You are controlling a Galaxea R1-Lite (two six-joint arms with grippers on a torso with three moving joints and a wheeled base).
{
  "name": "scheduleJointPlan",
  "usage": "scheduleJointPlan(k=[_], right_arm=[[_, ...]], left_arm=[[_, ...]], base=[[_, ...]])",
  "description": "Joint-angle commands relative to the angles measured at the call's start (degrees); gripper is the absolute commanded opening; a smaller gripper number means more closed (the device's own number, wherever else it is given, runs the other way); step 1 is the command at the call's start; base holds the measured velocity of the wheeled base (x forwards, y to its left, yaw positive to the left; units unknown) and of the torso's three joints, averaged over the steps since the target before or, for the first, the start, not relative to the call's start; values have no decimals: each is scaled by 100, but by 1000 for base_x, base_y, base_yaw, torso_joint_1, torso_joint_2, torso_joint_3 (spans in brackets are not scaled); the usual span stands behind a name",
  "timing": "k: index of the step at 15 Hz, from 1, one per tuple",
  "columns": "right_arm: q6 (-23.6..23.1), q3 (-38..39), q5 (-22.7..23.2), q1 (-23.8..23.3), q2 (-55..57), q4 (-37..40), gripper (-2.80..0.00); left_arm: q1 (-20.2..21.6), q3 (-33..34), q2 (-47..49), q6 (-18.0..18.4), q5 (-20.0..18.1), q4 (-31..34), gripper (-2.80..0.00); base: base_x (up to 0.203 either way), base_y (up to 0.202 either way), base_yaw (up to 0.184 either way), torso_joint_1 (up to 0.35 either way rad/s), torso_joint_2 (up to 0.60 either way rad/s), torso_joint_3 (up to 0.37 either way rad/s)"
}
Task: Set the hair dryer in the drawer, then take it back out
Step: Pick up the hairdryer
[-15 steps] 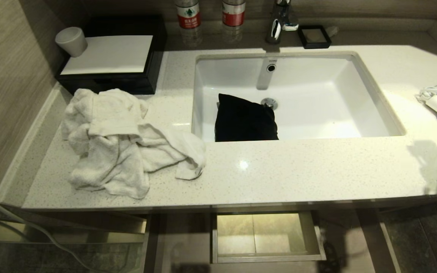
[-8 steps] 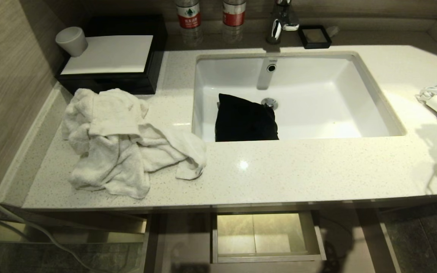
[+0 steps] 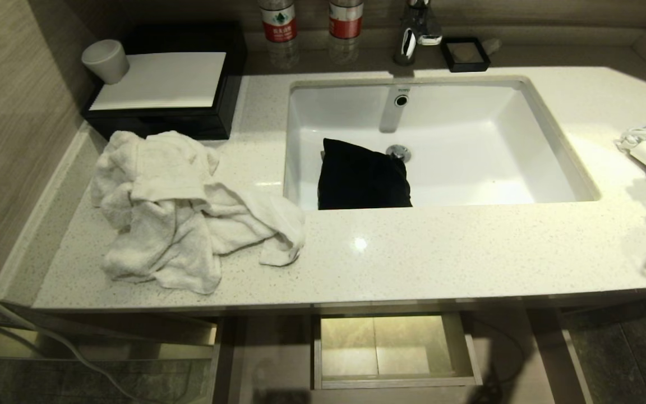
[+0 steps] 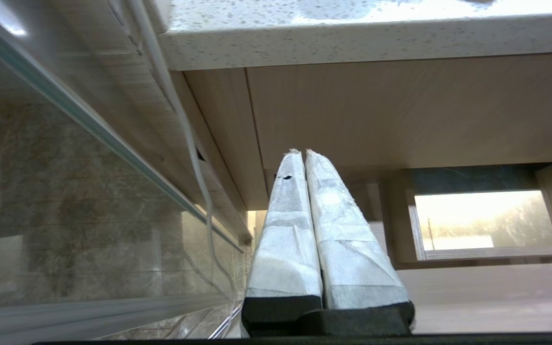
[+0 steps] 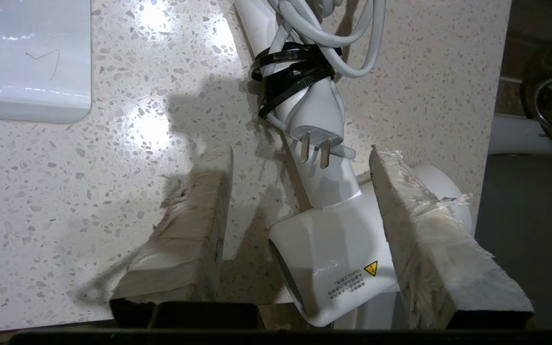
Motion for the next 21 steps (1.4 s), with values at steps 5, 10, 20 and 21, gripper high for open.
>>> scheduleJointPlan(k=[5, 10, 20, 21], right_arm=[[-68, -150, 363, -382, 295, 190, 0], [-71, -126, 634, -388, 535, 460, 0], [-335, -286, 1030, -678, 1092, 474, 0], [-337, -290, 1097, -710, 1136, 474, 0]], left_arm=[[0, 9, 0, 0, 0, 1, -280], [0, 9, 0, 0, 0, 1, -280], [0, 9, 0, 0, 0, 1, -280], [0, 3, 0, 0, 0, 1, -280]], base=[[0, 0, 0, 0, 0, 0], [0, 0, 0, 0, 0, 0], [0, 0, 0, 0, 0, 0], [0, 0, 0, 0, 0, 0]])
